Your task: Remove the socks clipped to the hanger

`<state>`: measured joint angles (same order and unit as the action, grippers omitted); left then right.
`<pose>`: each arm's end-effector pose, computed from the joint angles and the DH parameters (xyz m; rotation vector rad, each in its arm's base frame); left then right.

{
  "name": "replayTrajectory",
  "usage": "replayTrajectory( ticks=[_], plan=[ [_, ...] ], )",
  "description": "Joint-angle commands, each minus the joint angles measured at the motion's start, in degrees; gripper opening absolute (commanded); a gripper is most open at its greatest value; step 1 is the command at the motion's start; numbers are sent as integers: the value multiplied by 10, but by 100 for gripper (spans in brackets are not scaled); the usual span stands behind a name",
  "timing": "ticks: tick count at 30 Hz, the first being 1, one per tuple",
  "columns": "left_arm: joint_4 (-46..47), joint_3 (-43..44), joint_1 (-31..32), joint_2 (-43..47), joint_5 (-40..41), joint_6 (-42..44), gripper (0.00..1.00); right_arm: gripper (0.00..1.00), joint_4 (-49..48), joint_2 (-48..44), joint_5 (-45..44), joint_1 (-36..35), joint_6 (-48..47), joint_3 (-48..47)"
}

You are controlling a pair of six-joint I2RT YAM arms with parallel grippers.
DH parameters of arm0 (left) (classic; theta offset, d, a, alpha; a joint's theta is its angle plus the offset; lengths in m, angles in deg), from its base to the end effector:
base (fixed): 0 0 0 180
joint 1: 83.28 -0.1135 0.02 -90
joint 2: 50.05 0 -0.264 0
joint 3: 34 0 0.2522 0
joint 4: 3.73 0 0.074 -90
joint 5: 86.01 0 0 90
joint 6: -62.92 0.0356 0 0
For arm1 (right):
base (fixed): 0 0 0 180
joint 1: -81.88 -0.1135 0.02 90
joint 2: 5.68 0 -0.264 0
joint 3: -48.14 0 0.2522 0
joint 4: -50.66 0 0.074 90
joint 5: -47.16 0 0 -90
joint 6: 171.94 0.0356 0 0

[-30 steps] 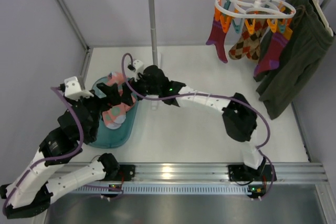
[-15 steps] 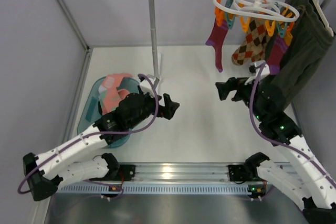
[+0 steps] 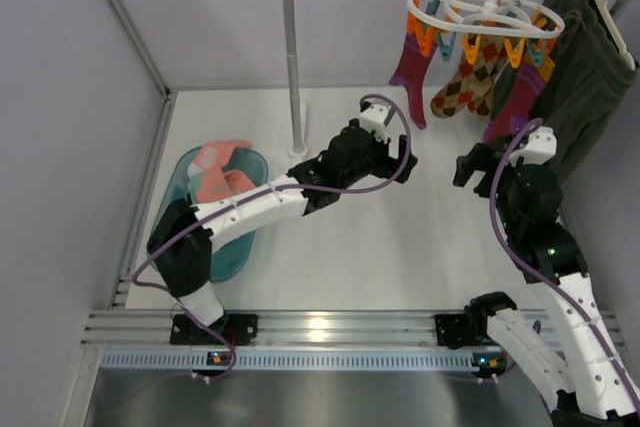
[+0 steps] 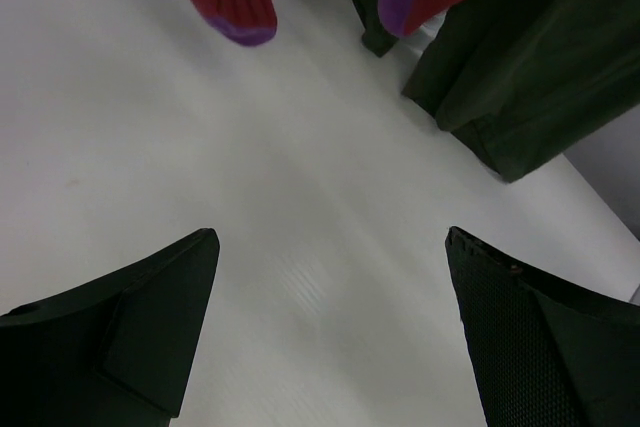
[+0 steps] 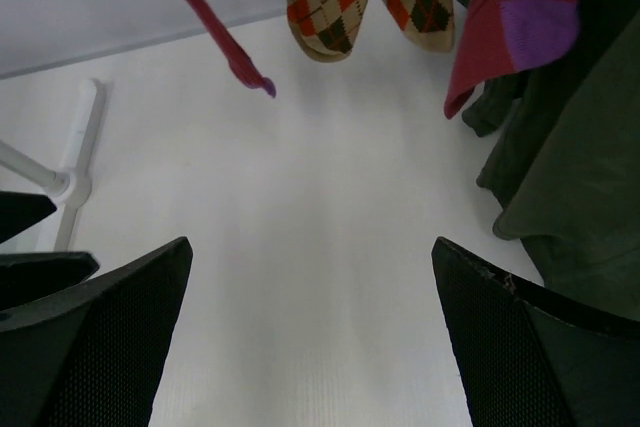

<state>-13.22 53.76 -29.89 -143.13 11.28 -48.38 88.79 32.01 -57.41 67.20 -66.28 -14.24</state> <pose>0.2368 -0.3112 0.3258 0.4356 1.8520 -0.7913 0.1432 0.0283 0.3550 0.1960 1.7895 0.1489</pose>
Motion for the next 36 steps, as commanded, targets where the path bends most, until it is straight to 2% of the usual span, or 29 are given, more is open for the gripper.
replayTrajectory(
  ticks=[1,7,9,16,17,18,19,20,21,24,29,36],
  plan=[
    [48,86,7,-53,47,14,99,99,36,0,-40,16,-6,-45],
    [48,213,8,-175,163,18,99,99,40,-13,-9,49,-6,-51],
    [50,277,8,-237,181,34,99,100,34,-17,38,52,3,-42],
    [55,511,7,-448,329,103,97,99,-26,-78,179,52,33,23],
    [59,561,6,-470,341,124,91,100,-39,-85,195,53,38,29],
    [64,583,5,-487,356,135,73,99,-41,-96,206,52,37,34],
    [71,606,6,-508,387,143,60,99,-41,-102,209,52,36,34],
    [93,606,5,-511,399,151,49,99,-38,-106,211,52,32,34],
    [101,602,4,-509,402,151,32,99,-34,-111,211,52,27,32],
    [107,571,-11,-483,400,123,9,99,-27,-120,202,51,15,28],
    [107,435,-43,-377,370,65,1,99,-34,-121,174,52,8,35],
    [108,301,-62,-277,308,37,0,99,-43,-105,159,52,8,44]
  ],
)
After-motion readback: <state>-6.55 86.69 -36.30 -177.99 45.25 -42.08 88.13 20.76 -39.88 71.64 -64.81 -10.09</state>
